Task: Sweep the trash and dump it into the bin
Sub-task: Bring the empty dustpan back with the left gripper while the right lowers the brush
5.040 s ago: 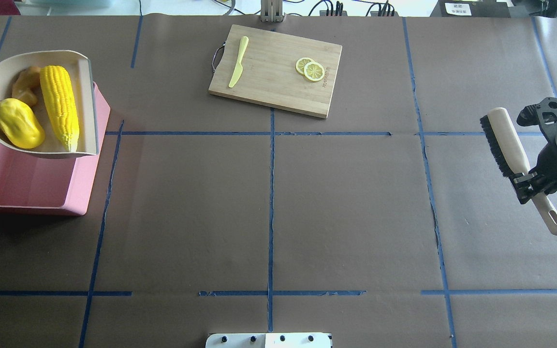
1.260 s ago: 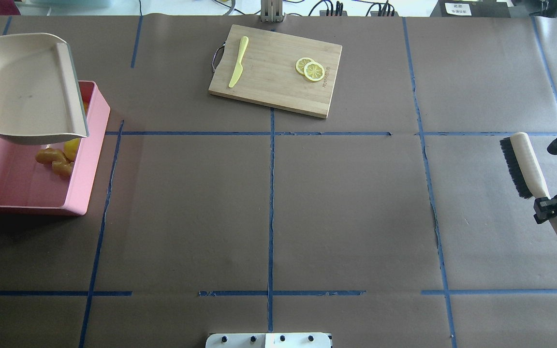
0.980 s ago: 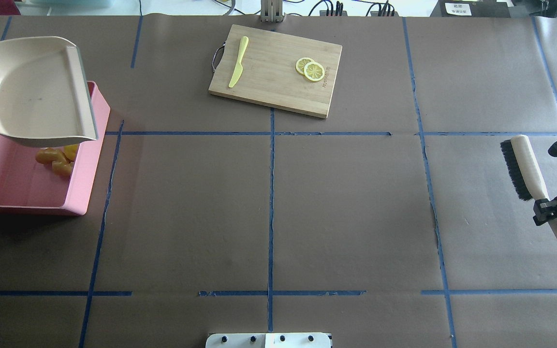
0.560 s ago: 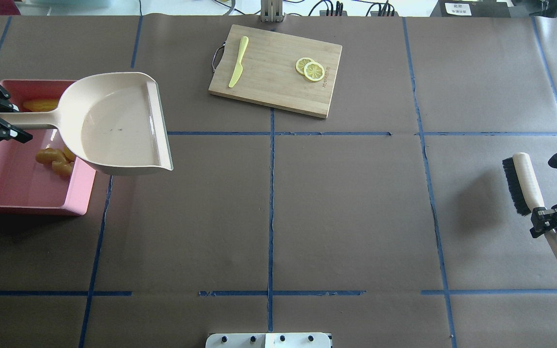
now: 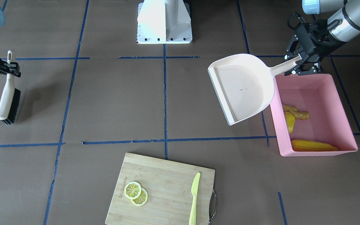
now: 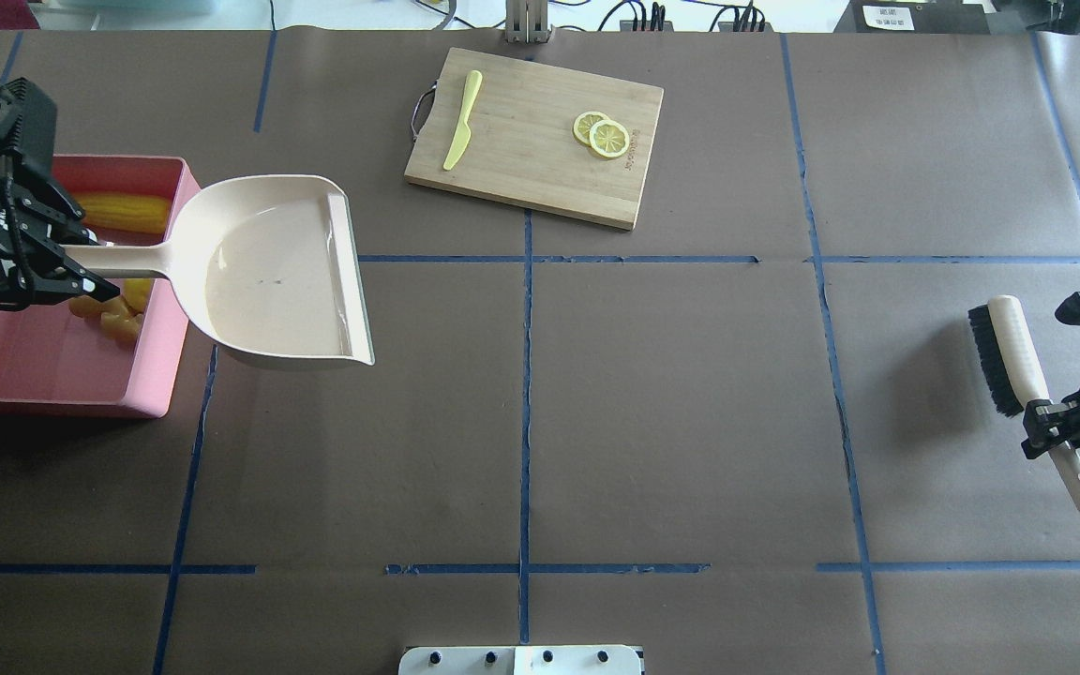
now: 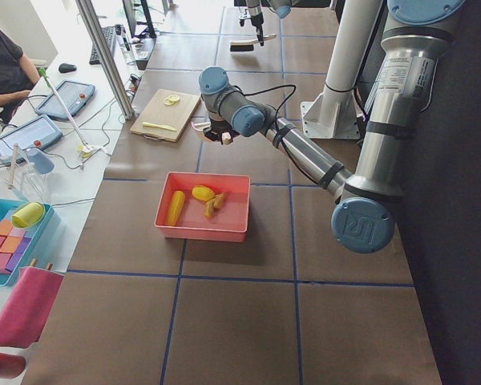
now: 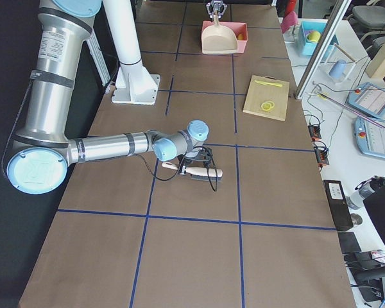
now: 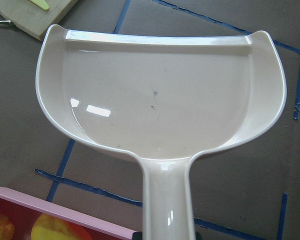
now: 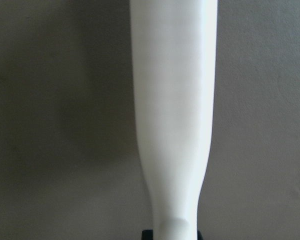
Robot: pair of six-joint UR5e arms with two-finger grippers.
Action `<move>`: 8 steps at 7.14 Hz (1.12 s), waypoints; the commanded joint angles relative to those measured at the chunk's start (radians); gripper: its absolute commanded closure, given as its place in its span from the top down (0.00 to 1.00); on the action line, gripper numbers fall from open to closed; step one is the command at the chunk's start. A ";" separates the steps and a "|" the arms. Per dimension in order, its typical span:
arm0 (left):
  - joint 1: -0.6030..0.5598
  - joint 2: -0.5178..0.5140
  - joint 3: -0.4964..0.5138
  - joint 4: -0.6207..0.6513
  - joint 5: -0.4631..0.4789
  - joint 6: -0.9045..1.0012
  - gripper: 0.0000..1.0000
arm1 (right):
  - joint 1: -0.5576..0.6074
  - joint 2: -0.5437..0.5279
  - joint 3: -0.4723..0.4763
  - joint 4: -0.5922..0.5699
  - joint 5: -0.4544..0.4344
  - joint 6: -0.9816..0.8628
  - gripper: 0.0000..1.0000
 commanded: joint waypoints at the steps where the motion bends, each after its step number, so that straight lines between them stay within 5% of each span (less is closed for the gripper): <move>1: 0.054 -0.024 0.009 0.003 0.037 -0.001 0.00 | -0.001 0.025 -0.020 -0.001 -0.001 0.000 0.76; 4: 0.098 -0.088 0.079 -0.013 0.042 0.006 0.00 | 0.001 0.029 -0.012 0.000 0.001 0.000 1.00; 6: 0.152 -0.095 0.090 -0.045 0.105 0.020 0.00 | 0.037 0.030 -0.007 0.002 -0.004 -0.001 1.00; 8: 0.218 -0.111 0.202 -0.214 0.158 0.014 0.00 | 0.125 0.030 0.025 0.002 -0.006 -0.001 1.00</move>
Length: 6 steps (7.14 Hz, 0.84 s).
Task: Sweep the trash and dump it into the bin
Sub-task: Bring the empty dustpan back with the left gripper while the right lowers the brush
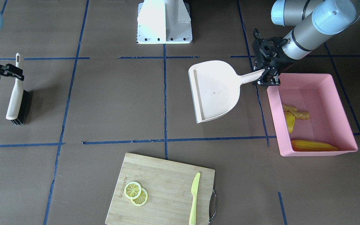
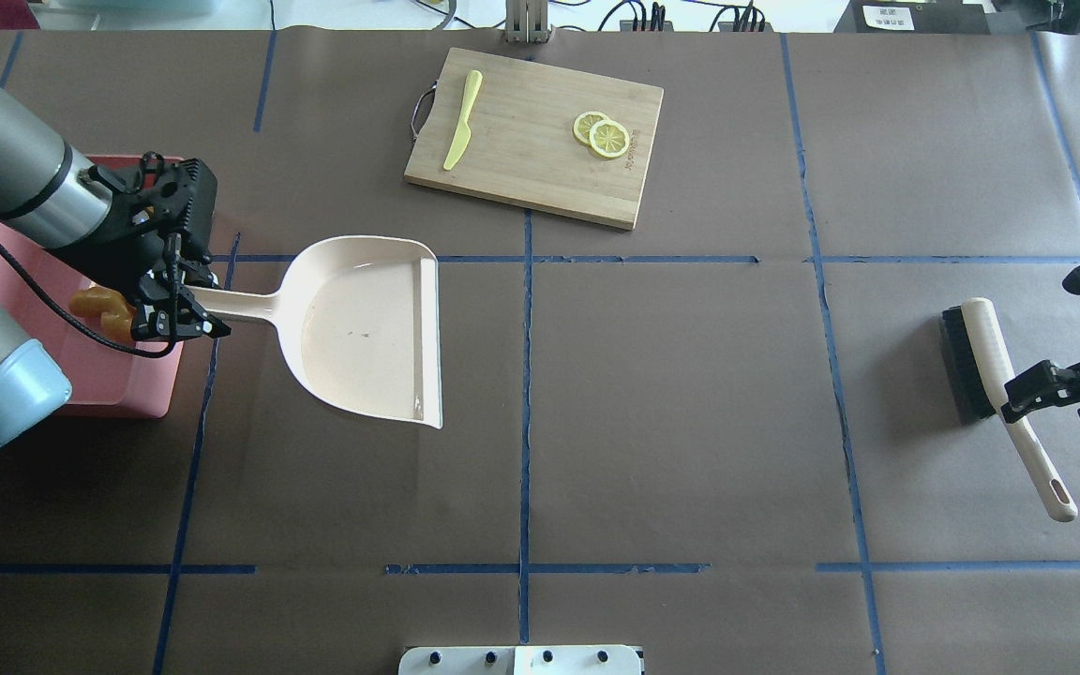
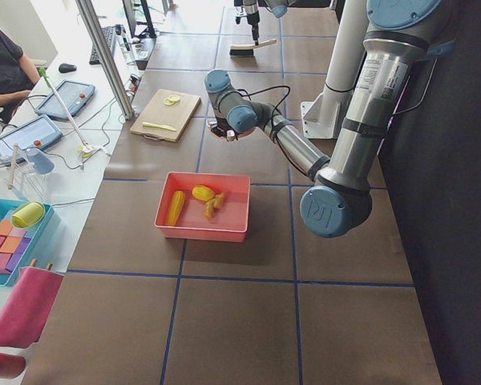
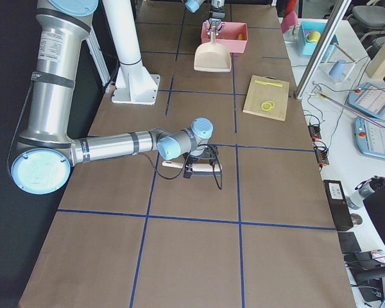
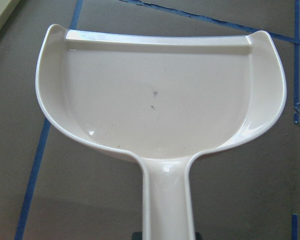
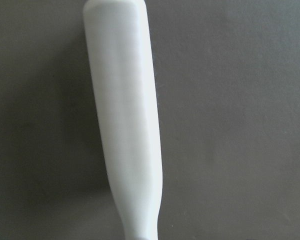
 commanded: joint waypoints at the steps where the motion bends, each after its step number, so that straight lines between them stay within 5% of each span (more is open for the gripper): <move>1: 0.047 -0.009 0.081 -0.145 0.034 -0.008 0.00 | 0.082 0.000 0.031 0.000 -0.007 -0.002 1.00; 3: 0.069 -0.039 0.086 -0.150 0.035 -0.010 0.00 | 0.091 -0.006 0.069 0.000 -0.048 -0.006 1.00; 6: 0.092 -0.038 0.201 -0.361 0.037 -0.074 0.00 | 0.096 -0.004 0.069 -0.001 -0.050 -0.003 1.00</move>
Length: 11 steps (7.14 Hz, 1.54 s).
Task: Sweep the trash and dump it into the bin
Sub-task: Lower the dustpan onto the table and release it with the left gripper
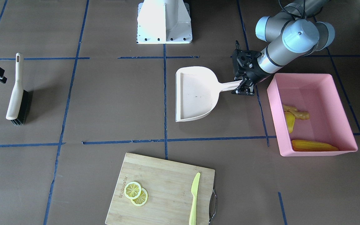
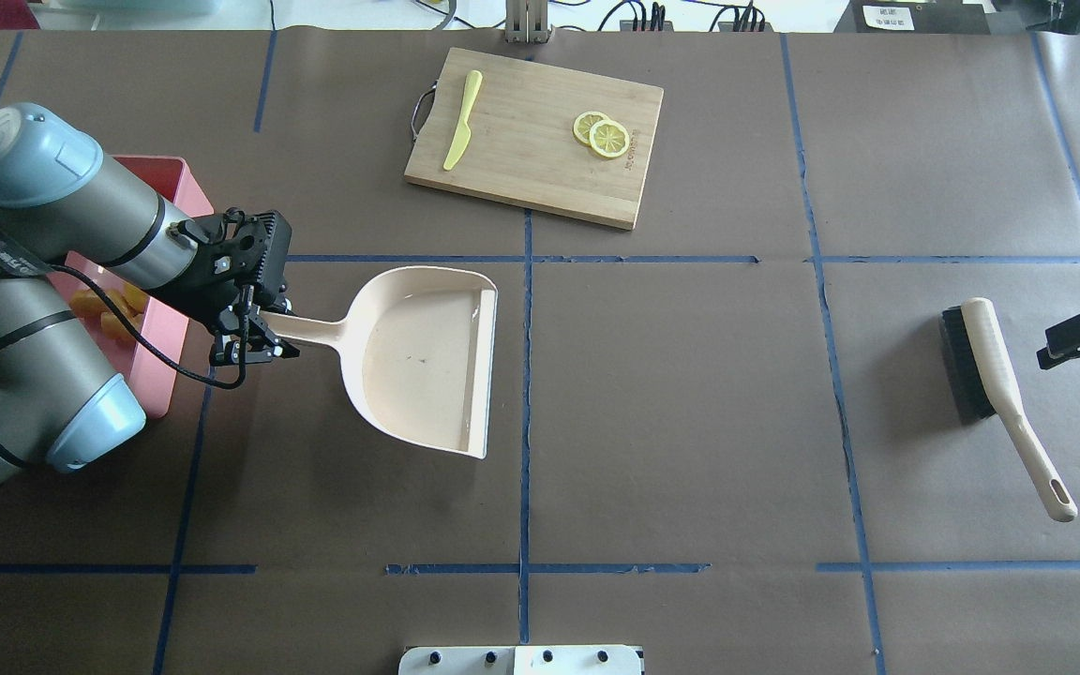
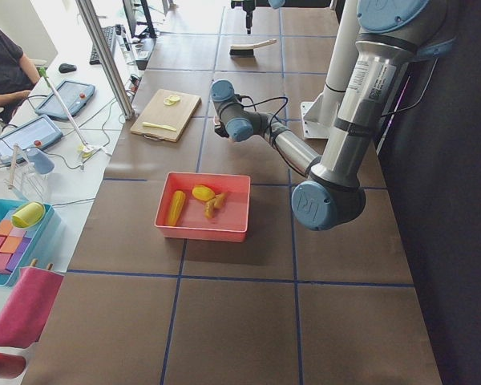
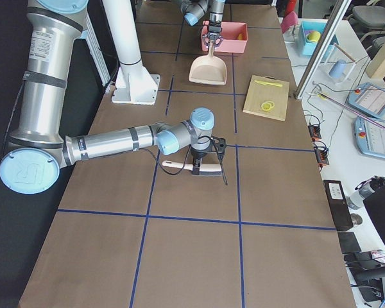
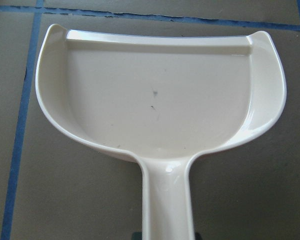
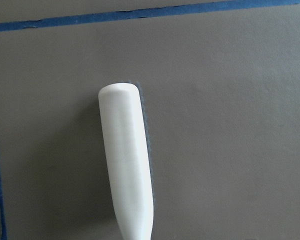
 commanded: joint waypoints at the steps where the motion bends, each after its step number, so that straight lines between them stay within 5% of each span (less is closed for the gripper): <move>1: 0.008 0.000 0.045 -0.080 0.004 -0.036 0.00 | 0.003 0.000 0.001 0.000 -0.001 0.002 1.00; 6: 0.058 0.000 0.045 -0.080 0.036 -0.051 0.04 | 0.005 -0.003 0.002 0.000 -0.001 0.002 1.00; 8: 0.058 0.002 0.043 -0.074 0.036 -0.051 0.15 | 0.005 -0.003 0.002 0.000 -0.001 0.002 1.00; 9: 0.060 0.008 0.045 -0.072 0.037 -0.049 0.31 | 0.005 -0.003 0.004 -0.001 -0.001 0.002 1.00; 10: 0.060 0.009 0.034 -0.071 0.043 -0.049 0.57 | 0.005 -0.003 0.005 -0.001 -0.001 0.004 1.00; 11: 0.058 0.011 0.034 -0.060 0.053 -0.056 1.00 | 0.005 -0.003 0.005 -0.001 -0.001 0.004 1.00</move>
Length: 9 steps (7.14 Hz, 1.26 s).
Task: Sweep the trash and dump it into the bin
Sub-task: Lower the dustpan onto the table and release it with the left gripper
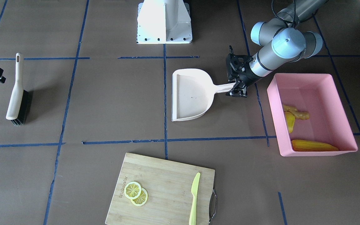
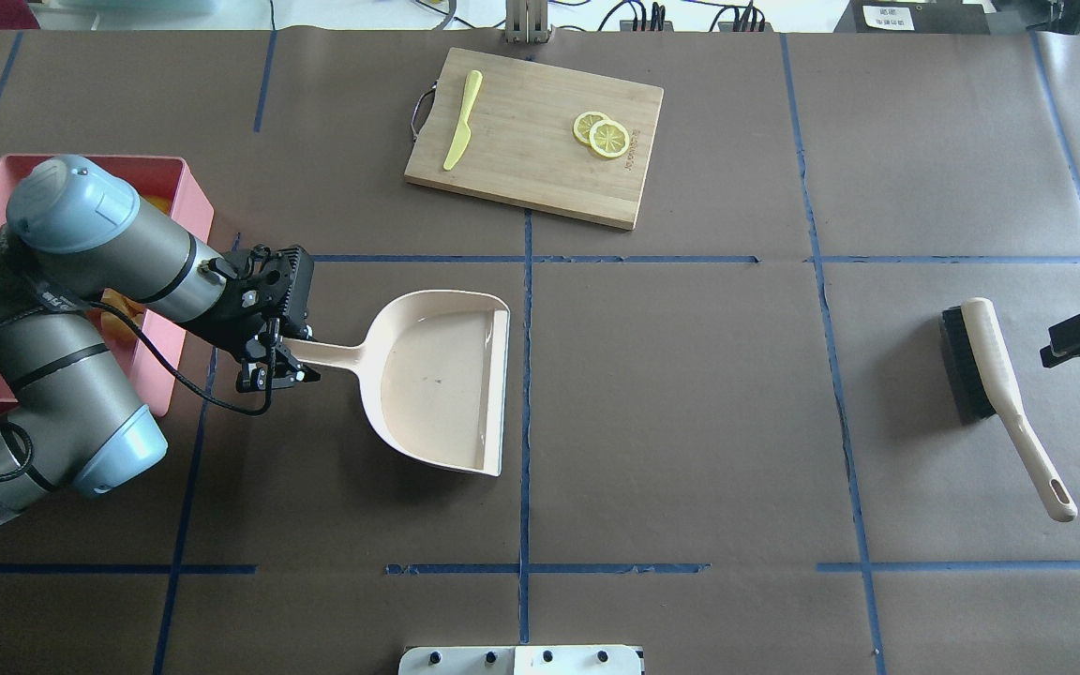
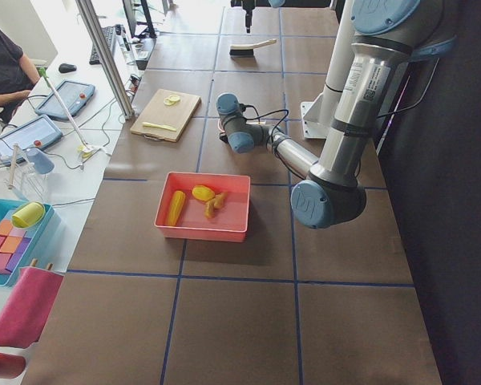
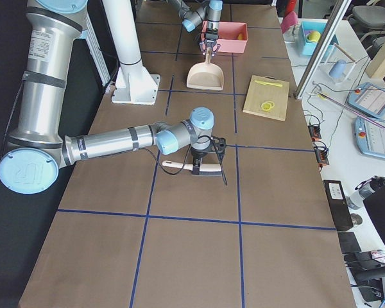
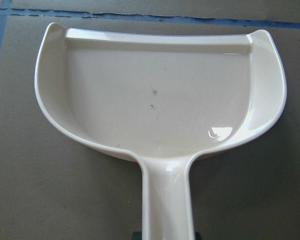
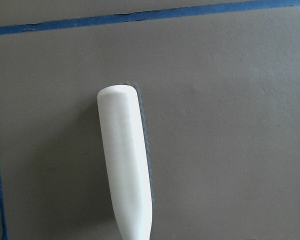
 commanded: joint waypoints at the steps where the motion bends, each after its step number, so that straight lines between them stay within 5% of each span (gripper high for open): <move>1: 0.001 -0.002 -0.008 0.124 0.009 -0.006 1.00 | 0.000 0.000 -0.001 0.000 0.000 0.001 1.00; 6: 0.001 -0.010 -0.139 0.330 0.004 -0.008 1.00 | 0.002 0.001 -0.001 0.000 0.000 0.001 1.00; 9: -0.105 -0.009 -0.357 0.750 0.018 0.006 1.00 | 0.017 0.003 0.002 0.000 0.002 0.001 1.00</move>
